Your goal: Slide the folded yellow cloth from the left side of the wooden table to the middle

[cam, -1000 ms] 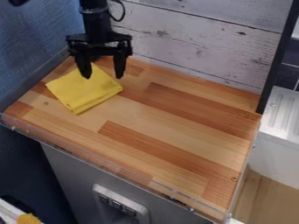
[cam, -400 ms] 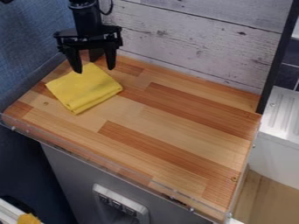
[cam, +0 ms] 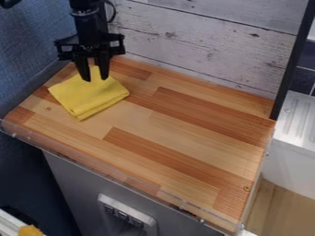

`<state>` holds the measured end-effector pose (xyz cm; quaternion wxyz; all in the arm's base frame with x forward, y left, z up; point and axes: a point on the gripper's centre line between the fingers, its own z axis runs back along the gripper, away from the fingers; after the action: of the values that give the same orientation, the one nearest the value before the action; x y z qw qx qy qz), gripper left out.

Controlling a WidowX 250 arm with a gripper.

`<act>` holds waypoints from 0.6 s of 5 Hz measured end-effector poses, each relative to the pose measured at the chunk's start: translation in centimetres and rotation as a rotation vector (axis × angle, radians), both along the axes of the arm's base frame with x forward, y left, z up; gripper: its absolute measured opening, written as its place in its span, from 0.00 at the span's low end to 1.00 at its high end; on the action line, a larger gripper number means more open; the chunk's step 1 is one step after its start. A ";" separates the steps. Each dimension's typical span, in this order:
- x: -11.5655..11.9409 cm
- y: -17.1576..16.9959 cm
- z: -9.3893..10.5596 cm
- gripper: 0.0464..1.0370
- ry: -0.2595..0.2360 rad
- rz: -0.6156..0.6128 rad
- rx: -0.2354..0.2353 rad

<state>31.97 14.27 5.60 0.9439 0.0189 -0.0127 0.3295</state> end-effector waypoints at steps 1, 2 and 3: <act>0.1 0.9 -1.0 0.11 0.018 0.007 0.002; 0.1 1.3 -1.7 0.03 0.035 0.007 -0.005; 0.0 1.5 -2.4 0.02 0.052 0.003 -0.023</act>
<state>31.96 15.75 3.17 0.9435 0.0165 0.0154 0.3306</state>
